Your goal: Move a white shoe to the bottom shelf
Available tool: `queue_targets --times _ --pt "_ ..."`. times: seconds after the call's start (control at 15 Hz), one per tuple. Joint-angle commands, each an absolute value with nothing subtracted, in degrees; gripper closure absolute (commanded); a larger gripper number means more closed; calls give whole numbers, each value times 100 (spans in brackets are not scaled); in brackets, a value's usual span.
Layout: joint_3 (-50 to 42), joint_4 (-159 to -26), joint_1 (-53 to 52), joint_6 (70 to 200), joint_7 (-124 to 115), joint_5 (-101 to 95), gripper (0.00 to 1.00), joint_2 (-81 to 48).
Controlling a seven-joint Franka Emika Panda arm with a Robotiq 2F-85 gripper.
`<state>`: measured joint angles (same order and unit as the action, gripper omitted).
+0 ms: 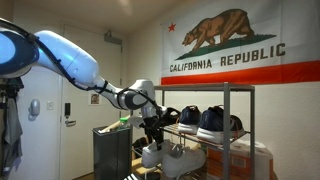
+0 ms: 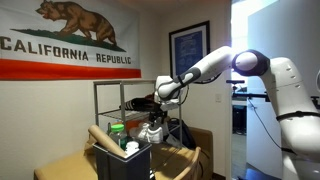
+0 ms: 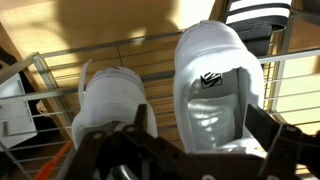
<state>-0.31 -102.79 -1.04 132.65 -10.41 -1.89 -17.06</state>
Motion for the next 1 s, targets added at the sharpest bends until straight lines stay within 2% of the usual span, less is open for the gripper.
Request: queue_targets --times 0.0,0.93 --pt "-157 -10599 -107 13511 -1194 -251 0 -1666" --pt "-197 -11099 -157 13469 -1365 -287 0 -1301"
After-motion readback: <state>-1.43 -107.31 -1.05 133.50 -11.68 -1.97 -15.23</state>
